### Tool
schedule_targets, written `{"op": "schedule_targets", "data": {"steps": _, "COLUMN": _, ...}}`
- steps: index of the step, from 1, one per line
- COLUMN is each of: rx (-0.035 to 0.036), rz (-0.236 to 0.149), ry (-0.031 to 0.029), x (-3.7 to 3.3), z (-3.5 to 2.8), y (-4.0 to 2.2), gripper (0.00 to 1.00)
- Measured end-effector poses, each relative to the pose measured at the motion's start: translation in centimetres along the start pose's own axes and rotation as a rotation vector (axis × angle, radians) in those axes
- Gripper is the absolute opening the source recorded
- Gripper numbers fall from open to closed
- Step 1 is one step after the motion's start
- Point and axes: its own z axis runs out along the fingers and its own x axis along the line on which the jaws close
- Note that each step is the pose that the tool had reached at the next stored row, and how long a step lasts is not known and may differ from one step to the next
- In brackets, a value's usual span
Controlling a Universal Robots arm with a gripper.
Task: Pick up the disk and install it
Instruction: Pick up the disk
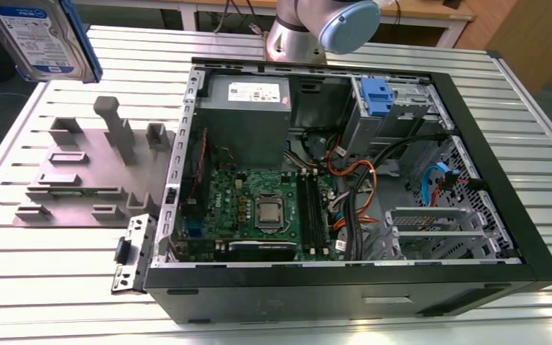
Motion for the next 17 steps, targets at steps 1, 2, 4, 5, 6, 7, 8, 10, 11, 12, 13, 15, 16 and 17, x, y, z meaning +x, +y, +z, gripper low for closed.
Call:
{"op": "schedule_targets", "data": {"steps": 1, "rx": 0.0000, "rz": 0.000, "ry": 0.0000, "x": 0.00, "z": -0.04, "y": 0.00, "gripper": 0.36}}
{"op": "schedule_targets", "data": {"steps": 2, "rx": 0.0000, "rz": 0.000, "ry": 0.0000, "x": 0.00, "z": -0.08, "y": 0.00, "gripper": 0.36}}
{"op": "schedule_targets", "data": {"steps": 4, "rx": 0.0000, "rz": 0.000, "ry": 0.0000, "x": -0.01, "z": -0.17, "y": 0.00, "gripper": 0.36}}
{"op": "schedule_targets", "data": {"steps": 5, "rx": 0.0000, "rz": 0.000, "ry": 0.0000, "x": -0.01, "z": -0.22, "y": 0.00, "gripper": 0.36}}
{"op": "schedule_targets", "data": {"steps": 6, "rx": 0.0000, "rz": 0.000, "ry": 0.0000, "x": -0.01, "z": -0.30, "y": 0.00, "gripper": 0.36}}
{"op": "schedule_targets", "data": {"steps": 7, "rx": -0.0001, "rz": 0.000, "ry": 0.0000, "x": -0.02, "z": -0.36, "y": 0.00, "gripper": 0.36}}
{"op": "schedule_targets", "data": {"steps": 8, "rx": 0.0000, "rz": 0.000, "ry": 0.0000, "x": -0.02, "z": -0.41, "y": 0.00, "gripper": 0.36}}
{"op": "schedule_targets", "data": {"steps": 10, "rx": 0.0000, "rz": 0.000, "ry": 0.0000, "x": -0.02, "z": -0.50, "y": 0.01, "gripper": 0.36}}
{"op": "schedule_targets", "data": {"steps": 11, "rx": 0.0000, "rz": 0.000, "ry": -0.0001, "x": -0.02, "z": -0.54, "y": 0.01, "gripper": 0.36}}
{"op": "schedule_targets", "data": {"steps": 12, "rx": 0.0000, "rz": 0.000, "ry": 0.0000, "x": -0.03, "z": -0.58, "y": 0.01, "gripper": 0.36}}
{"op": "schedule_targets", "data": {"steps": 13, "rx": 0.0000, "rz": 0.000, "ry": 0.0000, "x": -0.03, "z": -0.62, "y": 0.01, "gripper": 0.36}}
{"op": "schedule_targets", "data": {"steps": 15, "rx": 0.0000, "rz": 0.000, "ry": 0.0000, "x": -0.03, "z": -0.72, "y": 0.01, "gripper": 0.36}}
{"op": "schedule_targets", "data": {"steps": 16, "rx": -0.0001, "rz": 0.000, "ry": 0.0000, "x": -0.03, "z": -0.78, "y": 0.01, "gripper": 0.36}}
{"op": "schedule_targets", "data": {"steps": 17, "rx": -0.0001, "rz": 0.000, "ry": 0.0000, "x": -0.04, "z": -0.84, "y": 0.01, "gripper": 0.36}}
